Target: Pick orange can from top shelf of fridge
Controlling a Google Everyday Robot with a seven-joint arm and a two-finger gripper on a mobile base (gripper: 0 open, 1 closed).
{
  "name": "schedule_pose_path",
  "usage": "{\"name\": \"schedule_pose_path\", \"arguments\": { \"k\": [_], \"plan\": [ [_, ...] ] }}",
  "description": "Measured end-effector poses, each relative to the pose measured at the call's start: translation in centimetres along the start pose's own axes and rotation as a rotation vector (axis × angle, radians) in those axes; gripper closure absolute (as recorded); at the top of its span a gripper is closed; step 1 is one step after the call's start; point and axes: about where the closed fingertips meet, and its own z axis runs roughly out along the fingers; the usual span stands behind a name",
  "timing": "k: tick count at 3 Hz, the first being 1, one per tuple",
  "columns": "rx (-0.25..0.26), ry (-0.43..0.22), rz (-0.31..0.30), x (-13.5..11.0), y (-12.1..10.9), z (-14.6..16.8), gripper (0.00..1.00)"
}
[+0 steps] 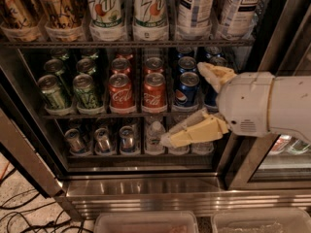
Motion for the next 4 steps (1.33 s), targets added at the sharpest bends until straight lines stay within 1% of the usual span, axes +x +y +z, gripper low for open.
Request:
{"name": "schedule_pose_path", "arguments": {
  "k": [1,2,3,4],
  "plan": [
    [0.020,-0.122,0.041,-1.0,0.9,1.7,0.00],
    [0.080,-0.205,0.116,-2.9,1.9,3.1,0.00],
    [0.137,-0.234,0.190,-4.5,2.4,3.8,0.00],
    [0.188,-0.221,0.243,-5.4,2.7,4.4,0.00]
  ]
}}
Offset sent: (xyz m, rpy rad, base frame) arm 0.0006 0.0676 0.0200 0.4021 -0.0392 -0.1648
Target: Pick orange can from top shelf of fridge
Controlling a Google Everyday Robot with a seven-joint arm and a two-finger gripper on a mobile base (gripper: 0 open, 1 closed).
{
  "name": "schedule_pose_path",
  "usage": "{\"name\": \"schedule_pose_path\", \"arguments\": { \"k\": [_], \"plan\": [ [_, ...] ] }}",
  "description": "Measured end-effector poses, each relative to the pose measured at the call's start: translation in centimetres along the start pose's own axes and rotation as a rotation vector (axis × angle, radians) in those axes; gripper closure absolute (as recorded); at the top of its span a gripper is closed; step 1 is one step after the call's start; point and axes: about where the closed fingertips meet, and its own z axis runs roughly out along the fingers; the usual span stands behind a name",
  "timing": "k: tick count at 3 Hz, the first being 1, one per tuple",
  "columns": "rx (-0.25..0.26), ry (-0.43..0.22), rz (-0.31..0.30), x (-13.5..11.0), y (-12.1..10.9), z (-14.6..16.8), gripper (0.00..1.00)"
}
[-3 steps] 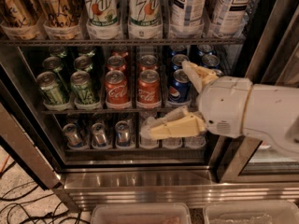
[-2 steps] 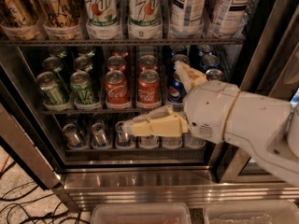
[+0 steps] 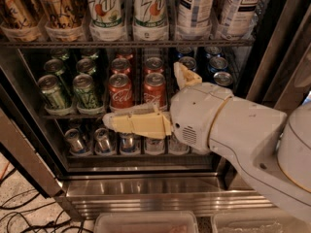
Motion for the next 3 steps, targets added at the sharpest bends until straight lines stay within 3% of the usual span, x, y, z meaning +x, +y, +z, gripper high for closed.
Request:
{"name": "schedule_pose_path", "arguments": {
  "k": [2,3],
  "plan": [
    [0.008,0.017,-0.017,-0.7,0.3,0.8,0.00],
    [0.043,0.049,-0.039,-1.1,0.6,2.2,0.00]
  ]
}}
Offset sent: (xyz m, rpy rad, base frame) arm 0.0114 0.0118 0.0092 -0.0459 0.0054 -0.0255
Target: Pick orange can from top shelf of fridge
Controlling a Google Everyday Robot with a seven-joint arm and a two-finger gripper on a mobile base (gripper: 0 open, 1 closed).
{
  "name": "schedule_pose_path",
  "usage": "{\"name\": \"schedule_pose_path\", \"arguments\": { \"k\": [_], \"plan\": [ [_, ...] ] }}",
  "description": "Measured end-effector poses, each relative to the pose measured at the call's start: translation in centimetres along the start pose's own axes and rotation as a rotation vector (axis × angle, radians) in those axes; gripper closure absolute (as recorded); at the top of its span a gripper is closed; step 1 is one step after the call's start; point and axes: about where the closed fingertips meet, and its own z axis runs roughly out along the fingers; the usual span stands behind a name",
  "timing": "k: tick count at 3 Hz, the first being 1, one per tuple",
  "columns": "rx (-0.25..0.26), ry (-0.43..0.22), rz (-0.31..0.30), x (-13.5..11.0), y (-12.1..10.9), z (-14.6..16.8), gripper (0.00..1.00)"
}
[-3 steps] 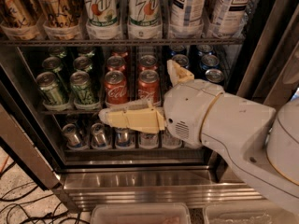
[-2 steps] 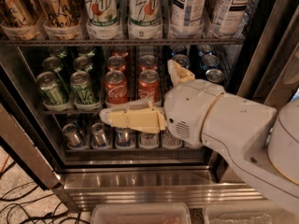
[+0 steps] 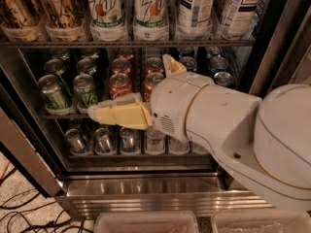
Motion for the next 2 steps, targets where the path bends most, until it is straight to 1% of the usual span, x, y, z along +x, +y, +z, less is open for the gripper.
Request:
{"name": "schedule_pose_path", "arguments": {
  "k": [1,2],
  "plan": [
    [0.048,0.013,-0.003,-0.1,-0.3,1.5,0.00],
    [0.095,-0.010,-0.009,-0.7,-0.8,3.0,0.00]
  ]
}}
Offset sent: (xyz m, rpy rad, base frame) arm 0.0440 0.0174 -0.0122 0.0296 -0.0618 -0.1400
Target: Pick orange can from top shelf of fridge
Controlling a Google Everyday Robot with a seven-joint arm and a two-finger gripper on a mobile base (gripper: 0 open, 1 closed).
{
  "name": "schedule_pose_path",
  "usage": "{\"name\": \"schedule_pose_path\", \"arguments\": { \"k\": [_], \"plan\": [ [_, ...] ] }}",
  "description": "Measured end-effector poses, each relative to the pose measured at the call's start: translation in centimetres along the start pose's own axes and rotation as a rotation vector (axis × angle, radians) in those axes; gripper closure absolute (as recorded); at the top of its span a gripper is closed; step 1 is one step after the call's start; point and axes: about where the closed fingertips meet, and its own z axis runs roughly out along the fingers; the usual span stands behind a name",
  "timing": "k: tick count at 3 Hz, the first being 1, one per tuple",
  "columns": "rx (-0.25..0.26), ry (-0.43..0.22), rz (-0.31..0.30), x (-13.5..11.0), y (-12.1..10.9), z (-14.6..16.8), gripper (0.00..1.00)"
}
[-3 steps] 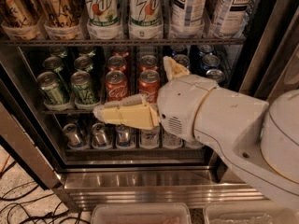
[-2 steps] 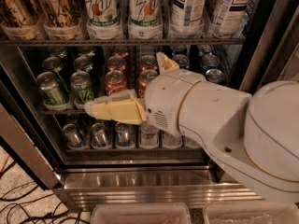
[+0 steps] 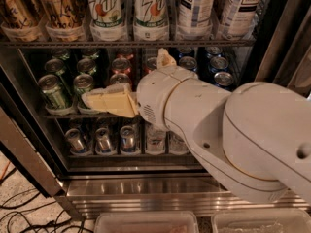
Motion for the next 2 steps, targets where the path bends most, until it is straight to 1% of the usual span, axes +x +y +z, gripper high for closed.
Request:
{"name": "schedule_pose_path", "arguments": {
  "k": [1,2],
  "plan": [
    [0.000,0.000,0.000,0.00,0.00,0.00,0.00],
    [-0.016,-0.009,0.005,-0.45,0.93,0.68,0.00]
  ]
}}
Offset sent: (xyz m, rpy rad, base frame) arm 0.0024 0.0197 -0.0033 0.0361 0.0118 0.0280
